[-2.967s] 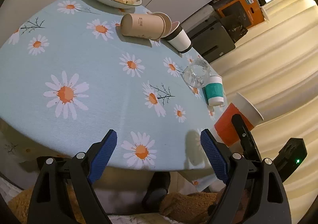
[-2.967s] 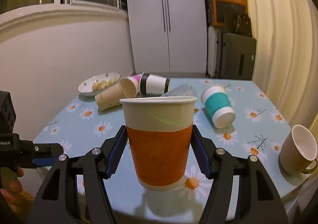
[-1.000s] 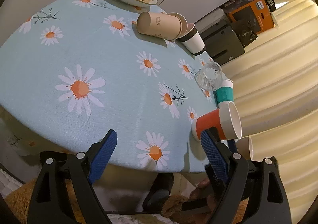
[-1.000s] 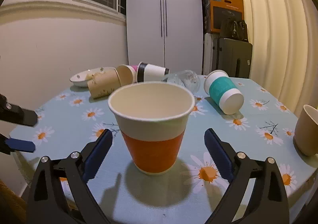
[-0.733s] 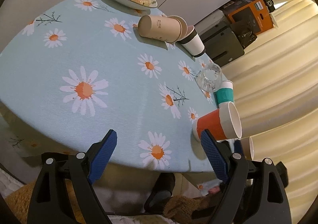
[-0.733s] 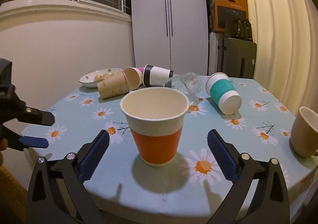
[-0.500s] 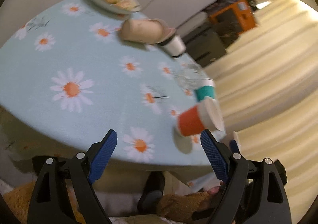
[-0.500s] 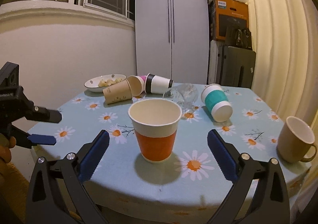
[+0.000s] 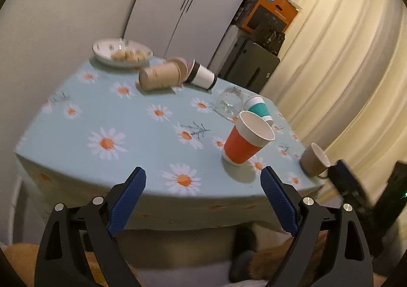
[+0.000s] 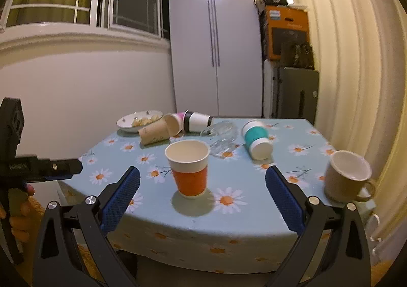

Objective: Flip cup upright

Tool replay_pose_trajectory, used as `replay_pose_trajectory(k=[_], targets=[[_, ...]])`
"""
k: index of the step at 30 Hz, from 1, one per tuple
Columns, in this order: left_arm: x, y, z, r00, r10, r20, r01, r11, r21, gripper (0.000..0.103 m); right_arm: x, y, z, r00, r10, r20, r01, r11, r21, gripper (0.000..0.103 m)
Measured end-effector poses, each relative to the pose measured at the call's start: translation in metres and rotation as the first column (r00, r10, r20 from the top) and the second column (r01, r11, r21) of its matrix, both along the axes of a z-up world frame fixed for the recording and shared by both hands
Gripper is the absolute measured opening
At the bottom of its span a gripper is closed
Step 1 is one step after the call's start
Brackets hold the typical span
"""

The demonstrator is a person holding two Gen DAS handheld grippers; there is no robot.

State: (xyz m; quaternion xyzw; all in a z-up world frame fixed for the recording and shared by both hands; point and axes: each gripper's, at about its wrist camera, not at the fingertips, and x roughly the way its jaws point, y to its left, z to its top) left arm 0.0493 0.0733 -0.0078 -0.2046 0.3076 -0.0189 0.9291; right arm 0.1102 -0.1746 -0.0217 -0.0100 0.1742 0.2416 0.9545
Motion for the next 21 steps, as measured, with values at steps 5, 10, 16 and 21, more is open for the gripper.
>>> replay_pose_trajectory(k=[5, 10, 16, 21], targets=[[-0.019, -0.020, 0.008, 0.999, -0.030, 0.043, 0.025, 0.995, 0.100, 0.089, -0.025, -0.028, 0.010, 0.999, -0.030, 0.035, 0.029, 0.999, 0.015, 0.098], [-0.037, -0.043, 0.015, 0.992, -0.067, 0.105, 0.044, 0.978, 0.206, 0.093, -0.033, -0.036, 0.013, 0.999, -0.035, 0.023, 0.035, 0.999, 0.000, 0.098], [-0.058, -0.051, 0.019, 0.986, -0.073, 0.152, 0.038, 0.975, 0.219, 0.096, -0.050, -0.040, 0.013, 1.000, -0.005, 0.012, 0.005, 1.000, -0.004, 0.098], [-0.061, -0.055, 0.018, 0.987, -0.073, 0.144, 0.041, 0.976, 0.212, 0.096, -0.059, -0.036, 0.014, 0.999, 0.010, 0.043, -0.008, 0.999, -0.037, 0.098]])
